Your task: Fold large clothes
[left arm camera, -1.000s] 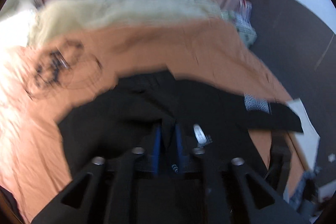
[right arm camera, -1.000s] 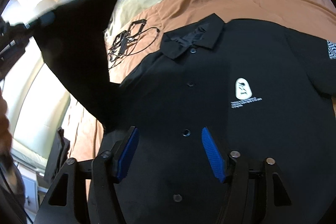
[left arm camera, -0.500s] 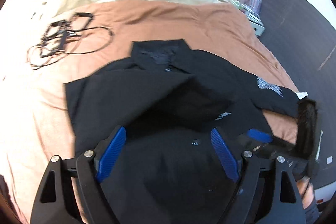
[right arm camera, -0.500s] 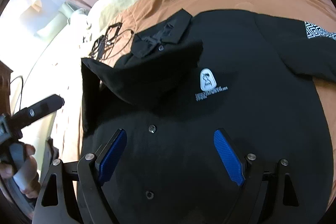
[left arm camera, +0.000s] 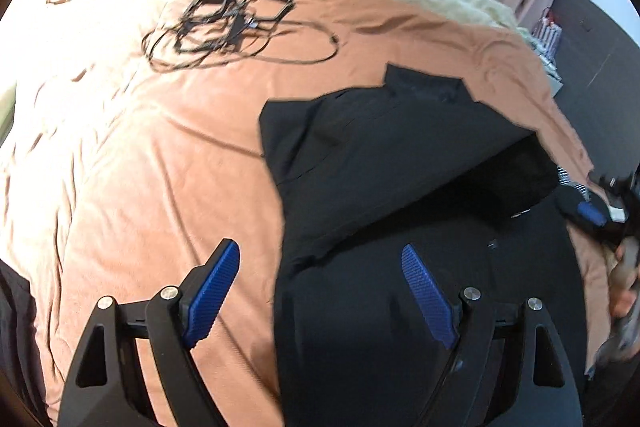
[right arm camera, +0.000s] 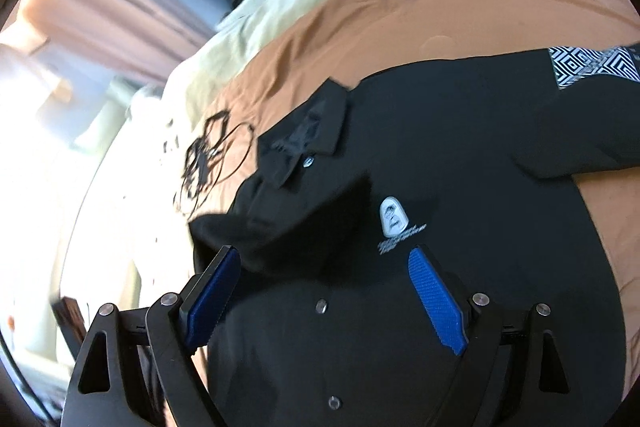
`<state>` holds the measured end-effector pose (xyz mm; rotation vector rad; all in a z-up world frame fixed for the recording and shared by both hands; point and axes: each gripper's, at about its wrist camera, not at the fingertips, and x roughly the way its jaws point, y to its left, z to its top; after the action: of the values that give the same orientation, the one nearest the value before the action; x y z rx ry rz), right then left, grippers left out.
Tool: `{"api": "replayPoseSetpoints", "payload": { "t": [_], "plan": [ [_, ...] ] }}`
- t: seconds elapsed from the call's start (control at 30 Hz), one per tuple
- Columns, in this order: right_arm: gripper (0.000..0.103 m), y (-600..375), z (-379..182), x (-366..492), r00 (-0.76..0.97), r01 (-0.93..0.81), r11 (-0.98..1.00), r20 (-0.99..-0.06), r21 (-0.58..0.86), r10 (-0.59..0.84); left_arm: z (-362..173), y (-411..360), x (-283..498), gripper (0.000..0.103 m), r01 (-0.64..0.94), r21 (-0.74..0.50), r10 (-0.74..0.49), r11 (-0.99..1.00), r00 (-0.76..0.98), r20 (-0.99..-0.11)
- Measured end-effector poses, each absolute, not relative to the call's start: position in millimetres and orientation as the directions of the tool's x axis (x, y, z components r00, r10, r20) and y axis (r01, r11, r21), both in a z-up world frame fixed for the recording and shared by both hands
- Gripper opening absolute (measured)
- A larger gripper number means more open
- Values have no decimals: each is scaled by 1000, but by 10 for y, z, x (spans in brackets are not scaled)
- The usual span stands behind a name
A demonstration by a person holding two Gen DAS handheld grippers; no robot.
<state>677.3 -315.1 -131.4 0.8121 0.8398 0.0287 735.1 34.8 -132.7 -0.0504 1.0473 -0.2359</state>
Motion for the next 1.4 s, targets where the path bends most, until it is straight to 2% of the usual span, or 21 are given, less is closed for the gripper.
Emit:
{"api": "replayPoseSetpoints", "payload": {
  "t": [0.3,0.43,0.53,0.57,0.6,0.7,0.77,0.97,1.03,1.1,1.17,1.23,1.27,1.3,1.4],
  "plan": [
    [86,-3169,-1425,7327,639,338,760,-729,555,248,-1929,496,7473,84,141,-130,-179,982,433,-883],
    [83,-3143,-1745,7447,564,392,728,-772,563,293,-2043,523,7537,77,130,-124,-168,984,429,-887],
    [48,-3132,-1952,7434,537,405,680,-761,611,364,-2102,529,7582,66,130,-141,-183,982,418,-890],
    [24,-3126,-1977,7429,535,396,673,-753,625,383,-2117,527,7596,62,130,-141,-183,982,416,-891],
    [15,-3119,-1963,7424,542,374,676,-741,635,397,-2126,523,7607,56,129,-139,-180,982,415,-892],
    [10,-3113,-1673,7371,611,294,720,-703,628,364,-2167,527,7645,47,119,-130,-168,984,407,-898],
    [9,-3123,-1360,7311,674,243,753,-665,611,322,-2188,544,7653,42,114,-136,-171,984,403,-899],
    [8,-3162,-723,7084,803,160,829,-559,536,206,-2180,539,7649,41,121,-109,-149,987,397,-906],
    [8,-3195,-739,7033,807,176,846,-565,504,168,-2162,538,7649,41,119,-100,-139,988,394,-909],
    [11,-3243,-901,7034,772,237,864,-626,445,110,-2150,559,7629,41,111,-93,-129,989,384,-914],
    [18,-3342,-1144,7017,726,288,855,-681,432,100,-2107,591,7590,41,110,-96,-131,989,379,-916],
    [39,-3459,-1424,7009,667,339,838,-738,429,108,-2036,637,7542,41,110,-112,-146,988,380,-913],
    [58,-3523,-1548,6973,644,358,828,-757,431,116,-1981,672,7523,41,107,-129,-161,986,384,-909],
    [65,-3604,-1638,6922,637,365,817,-760,446,129,-1938,701,7514,41,103,-143,-173,984,392,-904],
    [65,-3750,-1820,6847,615,385,797,-774,465,154,-1789,706,7514,41,102,-145,-175,984,420,-891]
  ]
}}
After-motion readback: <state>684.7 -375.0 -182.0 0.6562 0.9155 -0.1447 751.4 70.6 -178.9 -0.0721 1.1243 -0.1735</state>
